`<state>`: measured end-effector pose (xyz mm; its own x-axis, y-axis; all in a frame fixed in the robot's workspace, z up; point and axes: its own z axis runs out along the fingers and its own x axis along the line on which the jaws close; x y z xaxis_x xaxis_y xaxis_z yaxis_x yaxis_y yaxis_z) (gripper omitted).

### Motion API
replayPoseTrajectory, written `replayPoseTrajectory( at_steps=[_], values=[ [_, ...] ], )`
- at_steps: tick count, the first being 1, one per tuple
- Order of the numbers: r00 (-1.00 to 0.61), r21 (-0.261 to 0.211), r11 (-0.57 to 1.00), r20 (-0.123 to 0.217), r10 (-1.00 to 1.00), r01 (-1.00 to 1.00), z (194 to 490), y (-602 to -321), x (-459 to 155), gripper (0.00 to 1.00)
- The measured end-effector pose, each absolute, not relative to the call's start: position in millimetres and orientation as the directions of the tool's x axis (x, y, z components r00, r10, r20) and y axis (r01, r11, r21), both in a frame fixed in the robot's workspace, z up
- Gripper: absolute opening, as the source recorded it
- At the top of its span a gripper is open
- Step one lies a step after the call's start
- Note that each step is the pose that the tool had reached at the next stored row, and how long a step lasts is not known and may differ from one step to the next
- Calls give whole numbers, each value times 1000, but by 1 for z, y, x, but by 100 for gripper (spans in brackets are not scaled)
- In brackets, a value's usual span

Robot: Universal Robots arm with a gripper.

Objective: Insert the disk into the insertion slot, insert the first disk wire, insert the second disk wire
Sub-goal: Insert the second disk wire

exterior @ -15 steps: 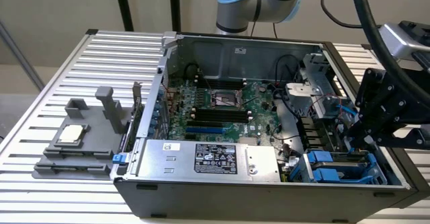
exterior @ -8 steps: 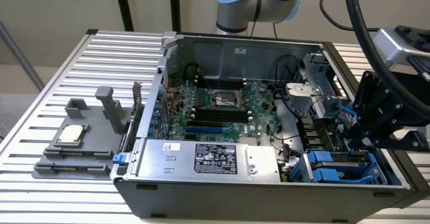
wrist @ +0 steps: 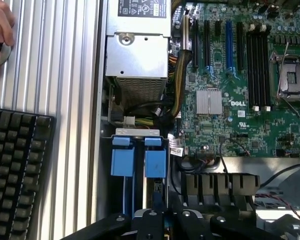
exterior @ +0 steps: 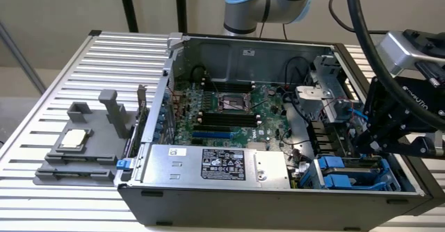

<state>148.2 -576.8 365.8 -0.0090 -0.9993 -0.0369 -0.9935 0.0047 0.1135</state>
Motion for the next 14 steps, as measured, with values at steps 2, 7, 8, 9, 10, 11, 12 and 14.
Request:
replayPoseTrajectory(
  at_steps=[2, 7, 8, 9, 10, 11, 12, 14],
  values=[
    [-9, 105, 5, -37, -999, -994, 363, -577, 144, 16],
    [-8, 85, 5, -37, -999, -996, 356, -577, 143, 16],
    [-8, 81, 5, -37, -999, -997, 355, -577, 142, 16],
    [-8, 78, 5, -37, -999, -997, 354, -577, 142, 16],
    [-8, 77, 5, -37, -999, -997, 353, -577, 141, 16],
    [-8, 75, 5, -37, -999, -997, 352, -578, 141, 16],
    [-8, 75, 5, -37, -999, -997, 352, -578, 140, 16],
    [-7, 74, 5, -37, -999, -997, 352, -578, 140, 16]
  ],
)
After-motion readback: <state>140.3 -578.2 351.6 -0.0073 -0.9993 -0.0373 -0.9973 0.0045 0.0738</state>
